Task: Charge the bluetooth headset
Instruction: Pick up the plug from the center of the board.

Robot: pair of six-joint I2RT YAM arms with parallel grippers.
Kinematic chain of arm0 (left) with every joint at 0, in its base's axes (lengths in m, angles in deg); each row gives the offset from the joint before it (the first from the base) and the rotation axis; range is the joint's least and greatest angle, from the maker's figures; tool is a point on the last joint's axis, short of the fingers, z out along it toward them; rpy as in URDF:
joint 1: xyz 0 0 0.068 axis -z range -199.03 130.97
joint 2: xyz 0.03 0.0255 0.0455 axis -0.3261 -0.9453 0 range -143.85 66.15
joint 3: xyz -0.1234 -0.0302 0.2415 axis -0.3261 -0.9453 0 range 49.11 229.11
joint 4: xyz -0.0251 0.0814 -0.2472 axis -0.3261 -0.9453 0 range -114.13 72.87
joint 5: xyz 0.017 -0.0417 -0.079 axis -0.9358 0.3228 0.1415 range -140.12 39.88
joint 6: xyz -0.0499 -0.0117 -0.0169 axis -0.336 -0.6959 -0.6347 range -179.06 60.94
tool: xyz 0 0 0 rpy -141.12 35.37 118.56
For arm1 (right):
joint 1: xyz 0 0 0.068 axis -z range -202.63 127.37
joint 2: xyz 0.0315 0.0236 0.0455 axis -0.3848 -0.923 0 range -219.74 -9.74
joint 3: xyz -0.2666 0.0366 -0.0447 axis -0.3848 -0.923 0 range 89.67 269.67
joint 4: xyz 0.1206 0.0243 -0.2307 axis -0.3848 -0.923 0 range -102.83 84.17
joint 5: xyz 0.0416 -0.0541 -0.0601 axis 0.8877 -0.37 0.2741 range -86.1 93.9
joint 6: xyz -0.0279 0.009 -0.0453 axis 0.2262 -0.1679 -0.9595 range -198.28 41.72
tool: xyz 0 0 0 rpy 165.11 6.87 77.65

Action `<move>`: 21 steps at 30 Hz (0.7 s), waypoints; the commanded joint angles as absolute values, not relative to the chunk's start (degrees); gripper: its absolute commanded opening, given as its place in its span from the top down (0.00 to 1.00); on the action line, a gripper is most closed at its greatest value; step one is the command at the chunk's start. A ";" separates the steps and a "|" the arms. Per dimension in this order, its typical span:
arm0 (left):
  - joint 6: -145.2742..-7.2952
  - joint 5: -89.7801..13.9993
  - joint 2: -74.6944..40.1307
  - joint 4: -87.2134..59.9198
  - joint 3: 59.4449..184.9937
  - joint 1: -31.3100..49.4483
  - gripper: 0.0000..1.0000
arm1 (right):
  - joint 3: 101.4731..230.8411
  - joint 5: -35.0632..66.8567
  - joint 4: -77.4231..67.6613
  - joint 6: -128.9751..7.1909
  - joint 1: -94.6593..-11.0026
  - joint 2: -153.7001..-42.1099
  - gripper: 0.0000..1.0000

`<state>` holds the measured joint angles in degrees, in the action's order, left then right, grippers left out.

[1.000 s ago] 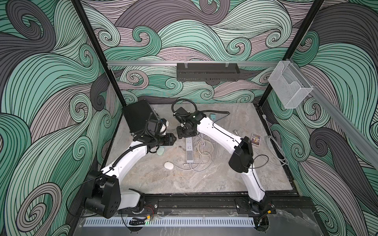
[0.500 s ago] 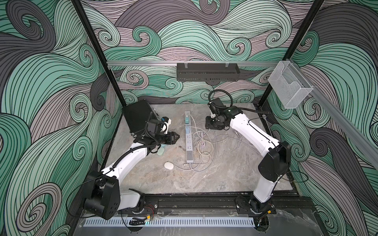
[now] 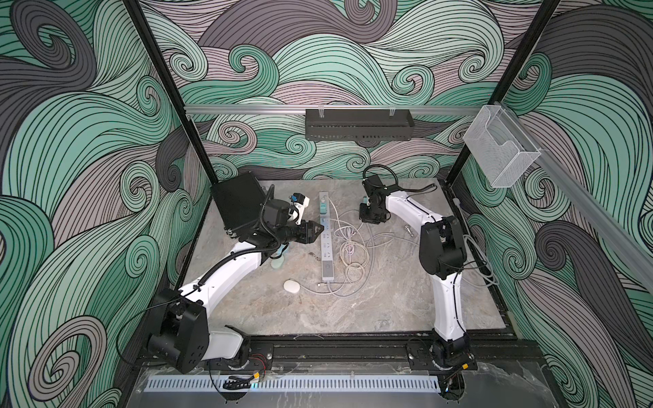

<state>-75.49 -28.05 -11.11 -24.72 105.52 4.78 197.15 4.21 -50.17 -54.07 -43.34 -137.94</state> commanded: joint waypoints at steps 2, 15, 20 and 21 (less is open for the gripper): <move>-73.64 -24.87 -12.28 -20.69 106.81 5.13 0.41 | 202.53 3.07 -48.12 -53.44 -41.99 -141.52 0.78; -71.80 -22.50 -14.36 -15.52 106.33 6.18 0.40 | 210.68 1.75 -47.25 -50.99 -40.16 -150.49 0.82; -72.48 -25.55 -14.89 -16.88 107.79 6.80 0.40 | 212.16 3.02 -48.64 -50.50 -39.68 -152.71 0.82; -72.80 -26.32 -14.97 -17.19 108.12 6.86 0.40 | 212.28 3.16 -48.79 -50.63 -39.68 -152.78 0.84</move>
<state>-72.71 -24.38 -14.41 -17.51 105.56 6.38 210.37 2.68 -47.13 -51.58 -40.02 -151.54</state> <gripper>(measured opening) 0.601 0.167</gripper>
